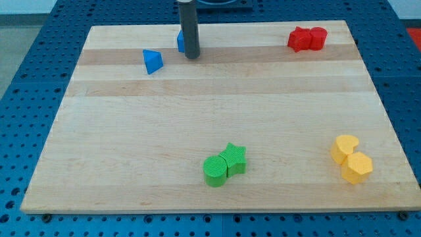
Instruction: Push the blue triangle towards top center
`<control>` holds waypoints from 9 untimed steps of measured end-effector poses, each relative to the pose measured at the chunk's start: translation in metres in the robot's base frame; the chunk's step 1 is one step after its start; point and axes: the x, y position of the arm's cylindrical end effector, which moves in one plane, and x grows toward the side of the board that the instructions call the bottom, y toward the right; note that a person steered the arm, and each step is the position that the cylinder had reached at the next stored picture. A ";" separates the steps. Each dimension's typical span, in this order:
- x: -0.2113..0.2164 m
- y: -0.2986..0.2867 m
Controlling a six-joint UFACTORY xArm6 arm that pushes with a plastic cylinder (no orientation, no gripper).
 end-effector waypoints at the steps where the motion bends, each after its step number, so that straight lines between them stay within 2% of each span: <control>1: 0.002 0.001; 2: 0.002 -0.011; 3: 0.024 -0.041; 4: 0.080 -0.056; 5: 0.119 -0.065; 6: 0.109 -0.093; 7: 0.070 -0.108; 8: 0.049 -0.109; 9: 0.049 -0.102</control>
